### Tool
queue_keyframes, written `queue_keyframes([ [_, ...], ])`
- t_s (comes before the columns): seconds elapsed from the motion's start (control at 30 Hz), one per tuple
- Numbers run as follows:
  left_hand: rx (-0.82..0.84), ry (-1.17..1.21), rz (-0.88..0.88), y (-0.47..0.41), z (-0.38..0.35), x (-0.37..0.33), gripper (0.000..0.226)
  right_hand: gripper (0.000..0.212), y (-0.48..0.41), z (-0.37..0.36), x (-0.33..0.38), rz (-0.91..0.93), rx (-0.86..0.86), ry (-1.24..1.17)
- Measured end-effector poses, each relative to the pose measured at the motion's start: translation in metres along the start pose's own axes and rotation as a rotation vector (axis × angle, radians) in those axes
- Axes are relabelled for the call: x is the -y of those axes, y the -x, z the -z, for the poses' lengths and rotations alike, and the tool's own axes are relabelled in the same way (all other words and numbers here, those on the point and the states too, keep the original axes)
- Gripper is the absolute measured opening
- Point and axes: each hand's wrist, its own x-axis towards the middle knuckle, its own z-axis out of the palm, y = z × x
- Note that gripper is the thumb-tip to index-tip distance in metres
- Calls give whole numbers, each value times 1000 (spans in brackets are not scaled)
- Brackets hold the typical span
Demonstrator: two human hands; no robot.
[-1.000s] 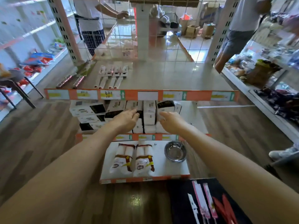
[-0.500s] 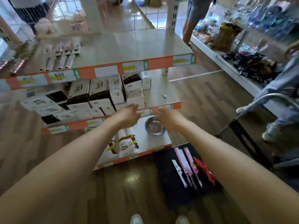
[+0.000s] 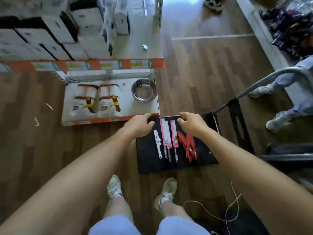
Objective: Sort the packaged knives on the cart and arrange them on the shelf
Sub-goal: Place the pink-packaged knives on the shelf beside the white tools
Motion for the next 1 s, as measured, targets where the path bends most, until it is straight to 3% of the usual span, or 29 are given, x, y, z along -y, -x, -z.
queue_keyframes([
  [0.37, 69, 106, 200, -62, -137, 10, 46, 35, -40, -101, -108, -87, 168, -50],
  [1.0, 5, 248, 291, -288, -416, 114, 45, 31, -264, -377, -226, -296, 35, -109],
])
